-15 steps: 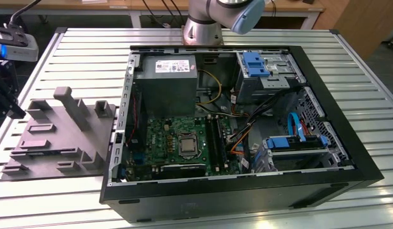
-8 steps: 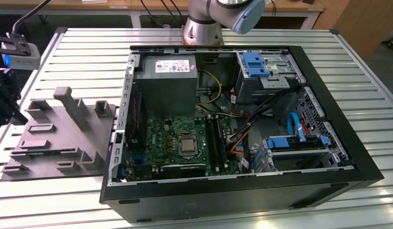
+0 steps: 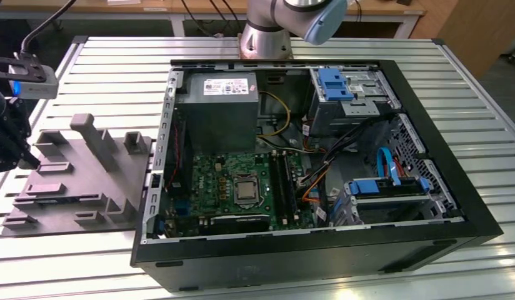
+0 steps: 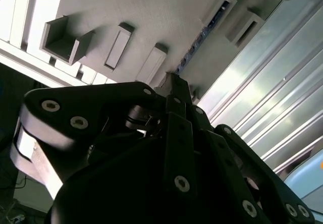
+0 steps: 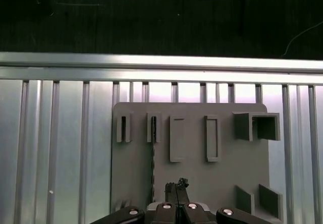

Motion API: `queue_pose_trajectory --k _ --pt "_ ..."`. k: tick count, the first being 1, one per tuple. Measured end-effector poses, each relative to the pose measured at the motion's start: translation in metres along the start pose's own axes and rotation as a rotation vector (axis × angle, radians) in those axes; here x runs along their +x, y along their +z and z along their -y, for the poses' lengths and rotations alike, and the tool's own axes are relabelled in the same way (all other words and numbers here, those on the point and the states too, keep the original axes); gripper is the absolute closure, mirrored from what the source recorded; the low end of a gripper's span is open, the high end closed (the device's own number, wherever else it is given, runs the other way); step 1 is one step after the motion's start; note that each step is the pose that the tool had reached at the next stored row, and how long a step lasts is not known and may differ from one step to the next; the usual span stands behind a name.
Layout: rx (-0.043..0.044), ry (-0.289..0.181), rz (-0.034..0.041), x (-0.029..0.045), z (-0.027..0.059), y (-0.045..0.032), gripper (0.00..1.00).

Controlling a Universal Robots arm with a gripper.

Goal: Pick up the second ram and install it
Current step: 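Pick up the second ram and move it above second insertion slot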

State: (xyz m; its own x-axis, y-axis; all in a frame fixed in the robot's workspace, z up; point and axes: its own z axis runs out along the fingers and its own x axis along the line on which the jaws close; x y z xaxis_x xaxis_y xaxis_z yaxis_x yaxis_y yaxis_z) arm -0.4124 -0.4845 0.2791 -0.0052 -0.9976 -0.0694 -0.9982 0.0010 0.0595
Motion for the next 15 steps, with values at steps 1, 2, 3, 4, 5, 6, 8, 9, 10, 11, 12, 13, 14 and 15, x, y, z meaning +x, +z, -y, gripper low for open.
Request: queue_pose_trajectory --k 1,2,3,4,5,6,8,9,10,11,12,13,14,15 --pt "-0.0003 -0.004 -0.0002 0.0002 0.0001 0.0012 0.90" --pt "-0.0007 -0.008 -0.0006 0.0005 0.0001 0.0023 0.90" --pt "-0.0010 -0.013 -0.0008 0.0009 0.0003 0.0036 0.90" --pt "-0.0013 -0.018 -0.0011 0.0014 0.0003 0.0049 0.90" --pt "-0.0017 -0.023 -0.0014 0.0021 0.0004 0.0059 0.90" --pt "-0.0020 -0.027 -0.0017 0.0030 0.0004 0.0070 0.90" --pt "-0.0024 -0.036 -0.0021 0.0047 0.0006 0.0095 0.90" --pt "-0.0028 -0.041 -0.0023 0.0055 0.0007 0.0109 0.90" --pt "-0.0031 -0.045 -0.0026 0.0062 0.0008 0.0123 0.90" --pt "-0.0033 -0.048 -0.0029 0.0066 0.0008 0.0136 0.90" --pt "-0.0034 -0.049 -0.0029 0.0068 0.0009 0.0147 0.90" --pt "-0.0034 -0.050 -0.0029 0.0071 0.0011 0.0160 0.90" --pt "-0.0035 -0.050 -0.0029 0.0073 0.0012 0.0174 0.90" --pt "-0.0035 -0.051 -0.0030 0.0077 0.0013 0.0190 0.90"
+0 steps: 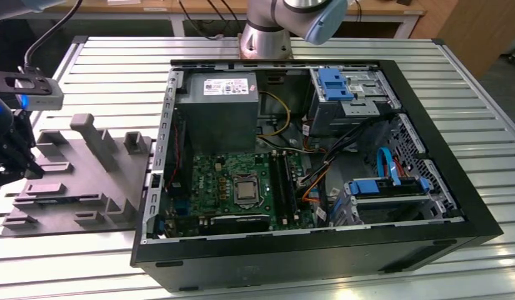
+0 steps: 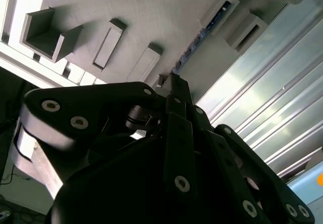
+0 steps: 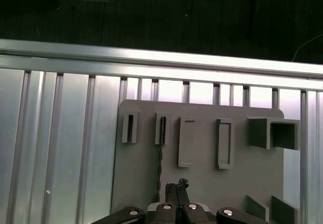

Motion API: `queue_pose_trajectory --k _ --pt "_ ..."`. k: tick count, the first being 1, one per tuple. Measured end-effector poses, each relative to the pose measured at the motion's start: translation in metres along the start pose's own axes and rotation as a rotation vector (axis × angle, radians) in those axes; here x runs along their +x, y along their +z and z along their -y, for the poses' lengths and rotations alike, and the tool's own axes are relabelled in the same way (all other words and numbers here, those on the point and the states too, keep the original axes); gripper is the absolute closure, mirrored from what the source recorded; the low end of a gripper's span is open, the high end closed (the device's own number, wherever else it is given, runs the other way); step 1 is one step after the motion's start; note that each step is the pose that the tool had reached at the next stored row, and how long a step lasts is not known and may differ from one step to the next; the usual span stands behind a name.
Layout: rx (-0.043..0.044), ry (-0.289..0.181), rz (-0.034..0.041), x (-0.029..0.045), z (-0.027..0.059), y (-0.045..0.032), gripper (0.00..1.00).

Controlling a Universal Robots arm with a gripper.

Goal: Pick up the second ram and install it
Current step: 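Pick up the second ram and move it above second insertion slot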

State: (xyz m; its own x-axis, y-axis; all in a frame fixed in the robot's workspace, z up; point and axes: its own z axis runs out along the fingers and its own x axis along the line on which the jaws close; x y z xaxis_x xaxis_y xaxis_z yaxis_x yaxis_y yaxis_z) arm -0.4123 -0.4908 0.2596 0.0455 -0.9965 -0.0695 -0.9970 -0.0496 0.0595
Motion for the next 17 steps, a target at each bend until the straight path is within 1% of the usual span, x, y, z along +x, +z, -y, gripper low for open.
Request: queue_pose_trajectory --k 8,14,17 --pt "0.0001 0.001 0.0000 0.0029 0.0006 0.0125 0.90" --pt "0.0002 0.003 0.0002 0.0036 0.0010 0.0181 0.90" --pt "0.0009 0.013 0.0007 0.0039 0.0011 0.0206 0.90"
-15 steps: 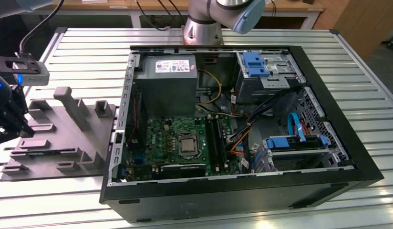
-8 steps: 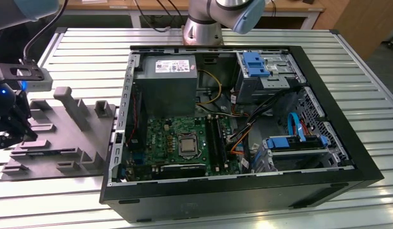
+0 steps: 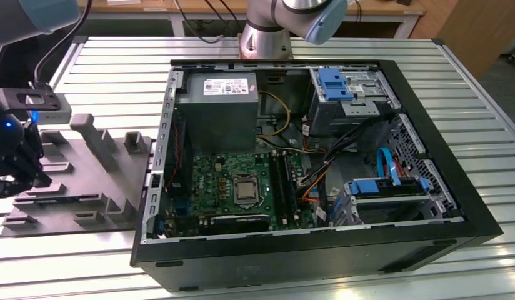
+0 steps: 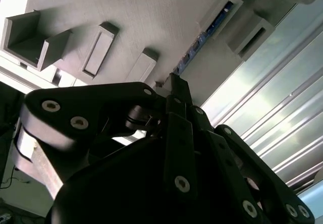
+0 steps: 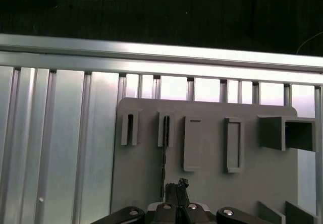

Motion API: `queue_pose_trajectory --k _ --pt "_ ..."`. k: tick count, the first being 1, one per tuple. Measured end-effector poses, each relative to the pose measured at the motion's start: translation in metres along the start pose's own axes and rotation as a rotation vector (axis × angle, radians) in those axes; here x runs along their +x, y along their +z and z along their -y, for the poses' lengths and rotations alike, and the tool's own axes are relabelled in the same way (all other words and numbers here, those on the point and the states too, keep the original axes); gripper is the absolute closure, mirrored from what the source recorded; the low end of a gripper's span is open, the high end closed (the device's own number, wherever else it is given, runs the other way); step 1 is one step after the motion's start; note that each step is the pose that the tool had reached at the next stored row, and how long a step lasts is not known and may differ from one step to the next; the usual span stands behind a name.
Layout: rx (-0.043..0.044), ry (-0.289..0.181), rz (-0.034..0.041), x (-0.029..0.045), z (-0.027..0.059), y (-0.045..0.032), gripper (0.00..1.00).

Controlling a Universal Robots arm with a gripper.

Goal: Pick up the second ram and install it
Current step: 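Pick up the second ram and move it above second insertion slot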

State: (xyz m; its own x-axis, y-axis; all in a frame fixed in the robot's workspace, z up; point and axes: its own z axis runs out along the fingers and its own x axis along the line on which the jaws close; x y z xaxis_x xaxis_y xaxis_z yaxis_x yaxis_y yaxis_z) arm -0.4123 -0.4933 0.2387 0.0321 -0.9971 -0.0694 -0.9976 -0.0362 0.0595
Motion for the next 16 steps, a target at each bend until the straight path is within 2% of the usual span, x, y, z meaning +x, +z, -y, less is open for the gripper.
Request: queue_pose_trajectory --k 3,9,16 --pt "0.0021 0.006 0.0002 0.0002 0.0001 0.0022 0.90" --pt "0.0152 0.007 -0.0001 0.0007 0.0003 0.0093 0.90" --pt "0.0215 0.007 -0.0002 0.0011 -0.0010 0.0155 0.90"
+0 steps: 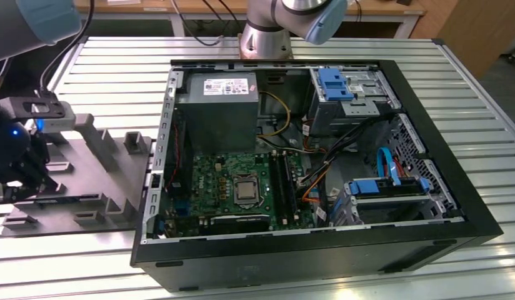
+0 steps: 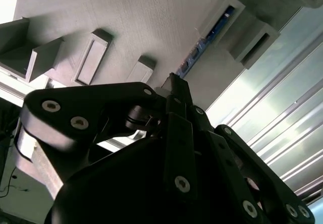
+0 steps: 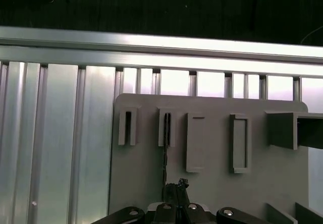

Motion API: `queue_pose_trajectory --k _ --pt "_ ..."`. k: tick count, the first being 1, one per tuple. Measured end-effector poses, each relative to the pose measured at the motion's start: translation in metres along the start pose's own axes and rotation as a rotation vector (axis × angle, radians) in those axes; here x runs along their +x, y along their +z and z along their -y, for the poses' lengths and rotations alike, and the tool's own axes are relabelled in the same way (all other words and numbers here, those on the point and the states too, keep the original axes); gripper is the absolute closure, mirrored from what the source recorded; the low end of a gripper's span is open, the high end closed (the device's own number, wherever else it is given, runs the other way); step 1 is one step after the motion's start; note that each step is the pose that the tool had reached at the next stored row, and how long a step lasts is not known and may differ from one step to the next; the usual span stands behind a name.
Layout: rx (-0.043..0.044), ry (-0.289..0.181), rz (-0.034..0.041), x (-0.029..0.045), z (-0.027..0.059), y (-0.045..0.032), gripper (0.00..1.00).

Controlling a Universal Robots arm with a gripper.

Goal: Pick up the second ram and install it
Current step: 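Pick up the second ram and move it above second insertion slot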

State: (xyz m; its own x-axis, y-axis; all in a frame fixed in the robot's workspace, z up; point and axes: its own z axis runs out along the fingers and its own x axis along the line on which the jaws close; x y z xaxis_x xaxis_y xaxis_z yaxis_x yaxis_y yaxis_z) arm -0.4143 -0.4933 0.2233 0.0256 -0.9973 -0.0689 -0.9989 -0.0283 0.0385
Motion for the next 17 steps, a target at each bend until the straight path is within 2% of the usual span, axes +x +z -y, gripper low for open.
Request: queue_pose_trajectory --k 8,14,16,17 --pt "0.0018 0.000 0.0000 0.0022 -0.0017 0.0065 0.90" --pt "0.0016 0.000 -0.0002 0.0023 -0.0017 0.0067 0.90" --pt "0.0016 0.000 -0.0002 0.0023 -0.0017 0.0068 0.84" --pt "0.0016 0.000 -0.0002 0.0023 -0.0017 0.0068 0.84"
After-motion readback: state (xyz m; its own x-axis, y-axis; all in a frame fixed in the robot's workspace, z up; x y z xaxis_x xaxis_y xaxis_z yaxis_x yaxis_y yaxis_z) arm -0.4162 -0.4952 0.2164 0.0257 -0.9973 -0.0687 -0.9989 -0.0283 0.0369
